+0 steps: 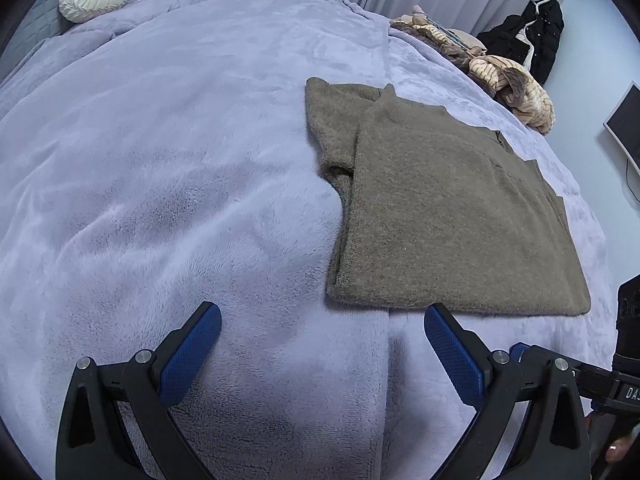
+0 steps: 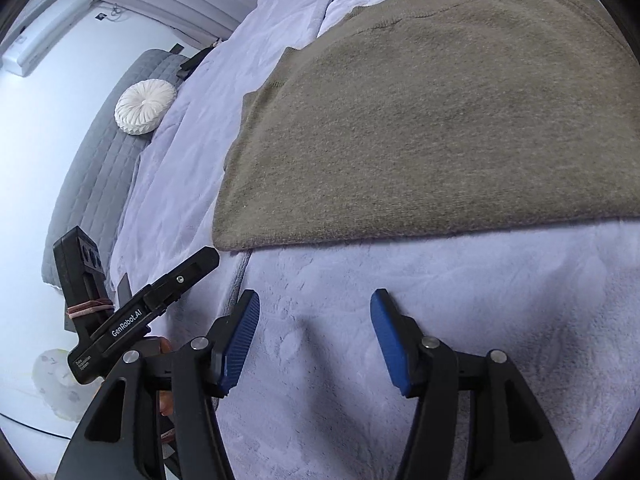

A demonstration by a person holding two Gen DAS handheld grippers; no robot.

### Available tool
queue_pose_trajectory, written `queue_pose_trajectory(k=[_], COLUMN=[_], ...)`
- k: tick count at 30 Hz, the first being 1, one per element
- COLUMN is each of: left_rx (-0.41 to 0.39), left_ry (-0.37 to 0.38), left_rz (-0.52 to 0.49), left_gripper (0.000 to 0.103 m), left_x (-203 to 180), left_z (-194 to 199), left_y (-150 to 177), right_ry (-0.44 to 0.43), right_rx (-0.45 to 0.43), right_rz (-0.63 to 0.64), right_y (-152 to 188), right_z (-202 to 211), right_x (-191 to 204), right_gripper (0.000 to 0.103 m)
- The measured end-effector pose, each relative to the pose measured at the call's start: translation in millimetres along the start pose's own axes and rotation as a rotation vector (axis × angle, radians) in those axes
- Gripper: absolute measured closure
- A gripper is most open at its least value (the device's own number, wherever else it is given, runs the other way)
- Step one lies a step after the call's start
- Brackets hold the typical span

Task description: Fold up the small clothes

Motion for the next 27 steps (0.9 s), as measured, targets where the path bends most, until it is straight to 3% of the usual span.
queue_pose_trajectory(k=[16,22,24,26,27], left_rx=[-0.038,-0.028,-0.021,-0.011,-0.005], left_ry=[0.119,0.218,0.26,0.315,0.34], left_rz=[0.124,0.2,0.221,0.249,0.263], left_gripper=[0.001,0.001,0.001,0.001,0.001], left_x=[14.1,13.9,10.9,6.7,4.0], left_z=[3.8,0.5,-3.3,-8.6,-11.3], left_y=[-17.9,-25.4,-30.2,-36.5,-39.5], right_ry=[-0.157,-0.262,-0.27,-0.238,-0.223], right_rx=[0.018,0.004,-0.013,-0.038,-0.05], right_rz=[-0.156,-0.284,-0.296,-0.304,-0.307], right_y=[-22.4,-36.4,-41.4,-46.3,-48.8], right_z=[-54.5,-79.4,-83.2,-83.1,-82.7], right_x=[23.9,24.0,23.9,17.3,13.9], right_gripper=[0.041,0.042,0.05,0.093,0.094])
Point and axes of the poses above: each gripper's, at about its wrist camera, not at the fingertips, and z roughly against the way its jaws point, x to its left, y to its underside, the point moved 7 cm from there along -z, roughly the way its jaws point, and after that the axes turned 6 degrees about -x, right-handed, at the moved point
